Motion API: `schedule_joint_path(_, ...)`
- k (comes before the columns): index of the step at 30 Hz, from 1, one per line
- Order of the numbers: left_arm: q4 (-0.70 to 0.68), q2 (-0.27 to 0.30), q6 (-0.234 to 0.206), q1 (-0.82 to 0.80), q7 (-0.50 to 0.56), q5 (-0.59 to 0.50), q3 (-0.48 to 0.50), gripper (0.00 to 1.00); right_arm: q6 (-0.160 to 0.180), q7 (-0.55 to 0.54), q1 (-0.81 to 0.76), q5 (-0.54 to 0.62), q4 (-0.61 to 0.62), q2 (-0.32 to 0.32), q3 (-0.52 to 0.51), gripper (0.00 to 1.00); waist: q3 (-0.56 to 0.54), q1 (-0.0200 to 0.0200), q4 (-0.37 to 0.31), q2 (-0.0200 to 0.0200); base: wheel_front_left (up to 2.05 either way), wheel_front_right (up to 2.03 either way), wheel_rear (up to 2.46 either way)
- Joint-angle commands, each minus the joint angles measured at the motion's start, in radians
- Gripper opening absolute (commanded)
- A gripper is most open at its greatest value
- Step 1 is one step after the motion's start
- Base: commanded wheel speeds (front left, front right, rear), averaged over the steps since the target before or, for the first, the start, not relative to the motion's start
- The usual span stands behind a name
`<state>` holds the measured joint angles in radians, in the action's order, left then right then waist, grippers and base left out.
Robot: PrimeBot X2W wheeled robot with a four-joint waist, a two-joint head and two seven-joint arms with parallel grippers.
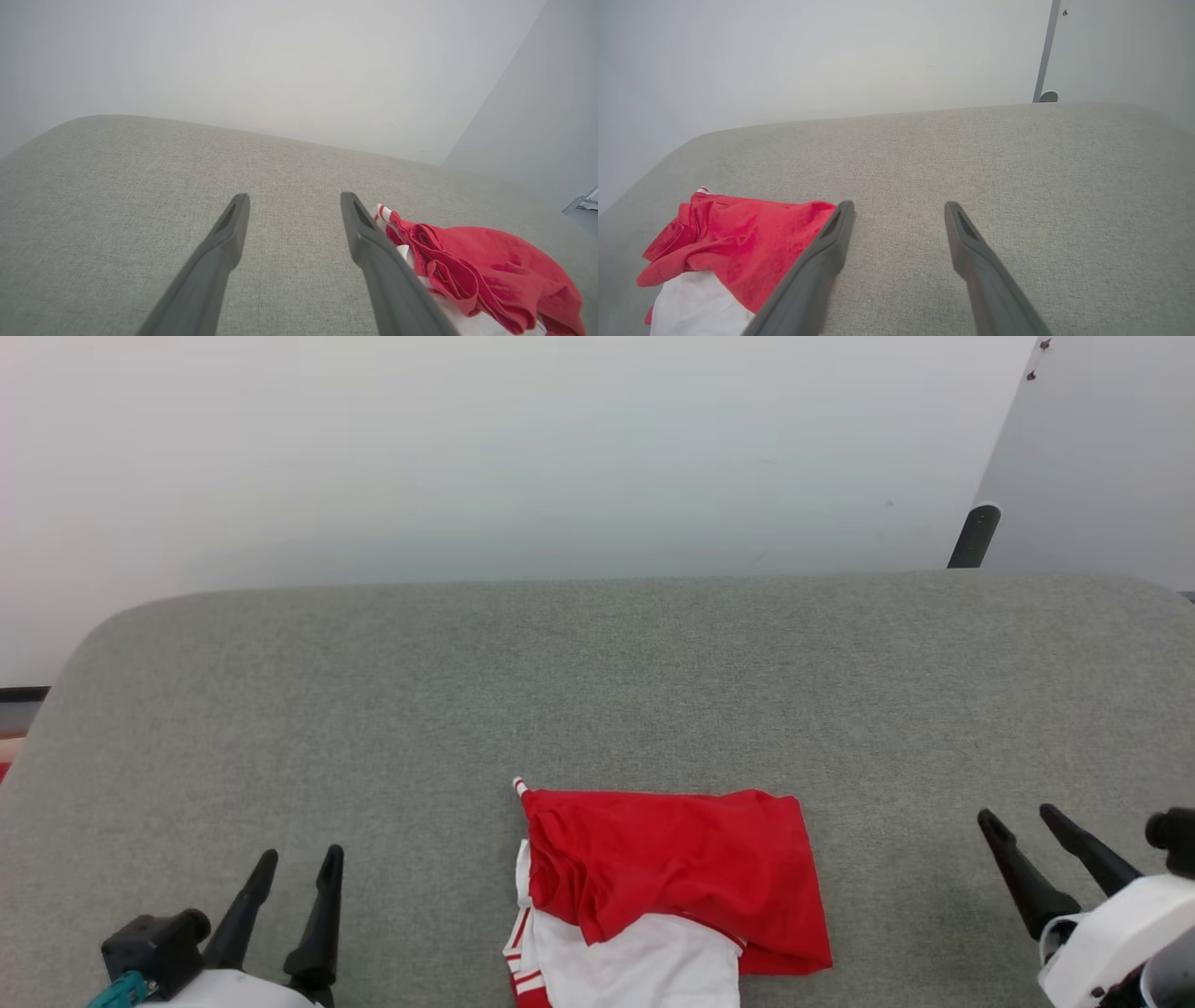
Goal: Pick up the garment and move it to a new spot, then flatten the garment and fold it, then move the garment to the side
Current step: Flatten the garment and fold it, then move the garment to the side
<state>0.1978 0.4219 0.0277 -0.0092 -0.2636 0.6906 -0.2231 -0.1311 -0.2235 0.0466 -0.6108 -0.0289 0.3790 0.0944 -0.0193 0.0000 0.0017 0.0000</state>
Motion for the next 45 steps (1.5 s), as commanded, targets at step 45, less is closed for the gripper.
schedule_joint_path(45, 0.031, -0.048, 0.051, -0.075, 0.003, -0.084, 0.036, 1.00, 0.001, -0.172, 0.045, 0.027, -0.047, -0.053, 0.057, 1.00, 0.114, 0.0000, 0.175, 0.0000, 0.00, 0.00, 0.00)
